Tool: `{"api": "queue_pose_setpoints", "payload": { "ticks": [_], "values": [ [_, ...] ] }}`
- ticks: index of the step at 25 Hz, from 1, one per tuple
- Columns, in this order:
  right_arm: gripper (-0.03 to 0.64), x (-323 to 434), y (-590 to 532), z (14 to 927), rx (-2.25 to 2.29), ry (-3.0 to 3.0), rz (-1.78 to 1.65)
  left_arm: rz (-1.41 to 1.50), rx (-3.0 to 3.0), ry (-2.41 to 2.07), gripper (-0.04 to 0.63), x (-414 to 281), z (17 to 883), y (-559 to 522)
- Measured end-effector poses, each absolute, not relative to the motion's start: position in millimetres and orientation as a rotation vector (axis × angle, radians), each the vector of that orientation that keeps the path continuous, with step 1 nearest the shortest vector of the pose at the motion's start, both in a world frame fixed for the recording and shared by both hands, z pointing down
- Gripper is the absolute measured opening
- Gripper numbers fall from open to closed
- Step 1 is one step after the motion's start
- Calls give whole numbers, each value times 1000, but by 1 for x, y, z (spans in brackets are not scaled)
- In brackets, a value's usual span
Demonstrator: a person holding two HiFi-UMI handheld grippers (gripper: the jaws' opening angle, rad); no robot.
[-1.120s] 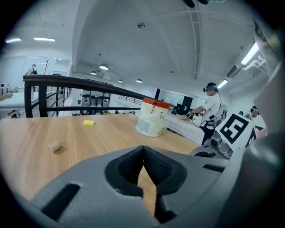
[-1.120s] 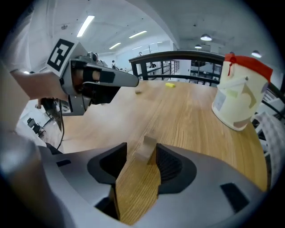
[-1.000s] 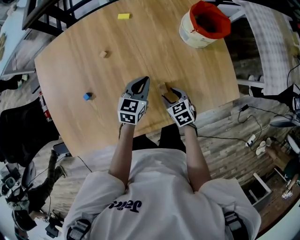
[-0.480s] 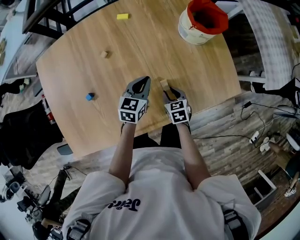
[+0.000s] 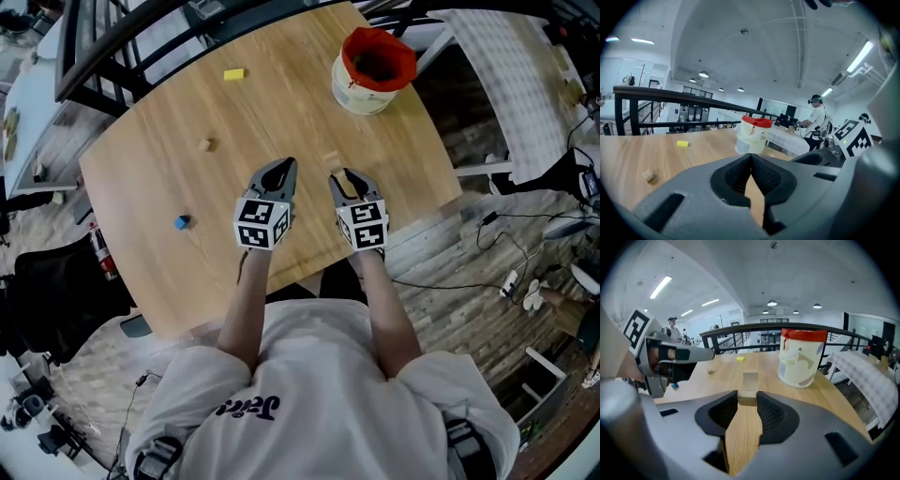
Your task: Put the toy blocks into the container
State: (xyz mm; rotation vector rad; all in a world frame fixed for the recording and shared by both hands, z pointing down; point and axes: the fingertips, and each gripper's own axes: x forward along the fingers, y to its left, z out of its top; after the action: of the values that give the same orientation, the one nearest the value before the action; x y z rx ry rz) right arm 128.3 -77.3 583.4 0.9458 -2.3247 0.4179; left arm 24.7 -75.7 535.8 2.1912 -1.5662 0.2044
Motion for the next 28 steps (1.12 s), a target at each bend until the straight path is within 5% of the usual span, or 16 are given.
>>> {"api": "queue_pose_setpoints", "payload": {
  "ticks": [15, 28],
  "values": [
    [138, 166, -209, 401, 1124, -2532, 105, 103, 2397, -1557, 12, 78, 429, -163],
    [137, 175, -321, 448, 581, -2204, -76, 124, 2405, -1524, 12, 99, 438, -178]
  ]
}}
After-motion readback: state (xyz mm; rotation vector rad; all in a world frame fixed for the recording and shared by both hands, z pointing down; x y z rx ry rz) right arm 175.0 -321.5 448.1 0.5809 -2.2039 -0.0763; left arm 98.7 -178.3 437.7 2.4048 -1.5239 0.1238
